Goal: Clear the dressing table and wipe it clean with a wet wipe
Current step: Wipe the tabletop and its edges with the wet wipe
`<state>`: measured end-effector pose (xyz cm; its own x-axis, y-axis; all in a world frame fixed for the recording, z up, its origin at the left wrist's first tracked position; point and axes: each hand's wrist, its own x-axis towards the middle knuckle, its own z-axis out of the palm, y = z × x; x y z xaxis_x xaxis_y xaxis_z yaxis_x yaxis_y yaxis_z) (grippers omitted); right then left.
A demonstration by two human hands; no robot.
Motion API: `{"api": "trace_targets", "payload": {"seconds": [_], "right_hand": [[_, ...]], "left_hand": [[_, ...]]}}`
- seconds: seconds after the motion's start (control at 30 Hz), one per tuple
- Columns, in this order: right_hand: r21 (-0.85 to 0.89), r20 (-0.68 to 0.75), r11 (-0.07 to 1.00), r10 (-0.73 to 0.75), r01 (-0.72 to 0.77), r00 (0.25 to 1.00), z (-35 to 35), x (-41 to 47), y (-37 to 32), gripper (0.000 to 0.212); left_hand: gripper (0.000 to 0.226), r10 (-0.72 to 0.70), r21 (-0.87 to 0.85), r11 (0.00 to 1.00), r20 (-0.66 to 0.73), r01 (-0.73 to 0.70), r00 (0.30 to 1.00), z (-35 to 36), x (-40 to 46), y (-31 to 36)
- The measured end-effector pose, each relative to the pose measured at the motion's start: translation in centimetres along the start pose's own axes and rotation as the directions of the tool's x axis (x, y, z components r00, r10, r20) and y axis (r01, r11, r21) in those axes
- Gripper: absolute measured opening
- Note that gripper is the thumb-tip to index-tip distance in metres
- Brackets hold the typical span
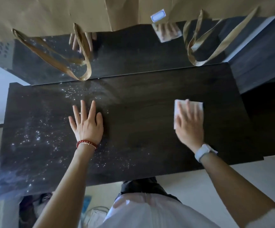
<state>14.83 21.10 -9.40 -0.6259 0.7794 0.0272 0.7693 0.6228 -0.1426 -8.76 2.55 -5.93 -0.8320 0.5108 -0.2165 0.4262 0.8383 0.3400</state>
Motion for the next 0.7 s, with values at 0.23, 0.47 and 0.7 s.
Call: {"api": "trace_targets", "payload": {"seconds": [0.23, 0.47, 0.7], "right_hand": [[0.132, 0.083, 0.833, -0.549, 0.537, 0.832, 0.6, -8.8, -11.4, 0.05], [-0.068, 0.091, 0.996, -0.045, 0.051, 0.995, -0.2, -6.5, 2.4, 0.055], [0.129, 0.05, 0.964, -0.239, 0.231, 0.97, 1.2, -10.7, -14.0, 0.051]], "left_hand": [[0.05, -0.149, 0.072, 0.987, 0.043, 0.146, 0.988, 1.9, -6.7, -1.7], [0.05, -0.172, 0.096, 0.981, 0.037, 0.168, 0.984, 2.1, -7.3, -2.5], [0.047, -0.141, 0.086, 0.987, 0.065, 0.135, 0.988, 1.6, -7.1, -3.3]]}}
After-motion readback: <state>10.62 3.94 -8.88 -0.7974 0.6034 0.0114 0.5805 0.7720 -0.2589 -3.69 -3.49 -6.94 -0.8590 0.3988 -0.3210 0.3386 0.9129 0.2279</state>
